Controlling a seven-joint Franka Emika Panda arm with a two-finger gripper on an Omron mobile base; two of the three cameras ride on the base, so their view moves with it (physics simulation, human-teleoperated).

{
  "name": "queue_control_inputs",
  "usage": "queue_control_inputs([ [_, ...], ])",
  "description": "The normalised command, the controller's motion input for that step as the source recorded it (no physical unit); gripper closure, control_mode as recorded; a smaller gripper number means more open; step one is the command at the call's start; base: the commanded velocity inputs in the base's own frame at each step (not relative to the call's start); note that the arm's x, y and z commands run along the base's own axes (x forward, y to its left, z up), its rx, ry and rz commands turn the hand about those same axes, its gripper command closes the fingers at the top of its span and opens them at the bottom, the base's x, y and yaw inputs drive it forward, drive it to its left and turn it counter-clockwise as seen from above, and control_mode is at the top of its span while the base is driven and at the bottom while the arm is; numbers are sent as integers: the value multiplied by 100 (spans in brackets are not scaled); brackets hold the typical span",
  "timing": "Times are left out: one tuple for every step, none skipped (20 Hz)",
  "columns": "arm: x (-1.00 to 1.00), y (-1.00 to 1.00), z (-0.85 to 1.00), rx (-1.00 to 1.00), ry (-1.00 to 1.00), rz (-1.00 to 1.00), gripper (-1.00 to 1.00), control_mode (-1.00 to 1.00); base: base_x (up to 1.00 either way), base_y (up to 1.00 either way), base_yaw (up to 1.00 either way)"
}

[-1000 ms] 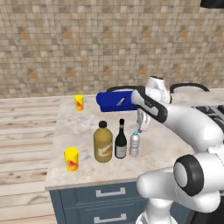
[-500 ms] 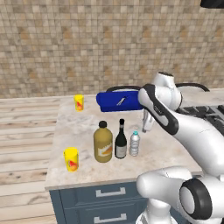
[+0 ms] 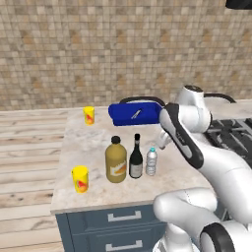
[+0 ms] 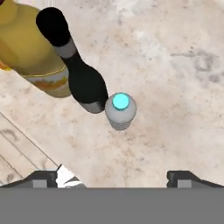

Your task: Place the drinks on the dining counter in a tight cluster.

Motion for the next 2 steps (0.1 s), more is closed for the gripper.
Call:
queue_control_inputs([
  [-1,-14,31,0,0,-78,-100,-100,0,0,0],
  [-7,-11,42,1,0,-77,-100,-100,0,0,0],
])
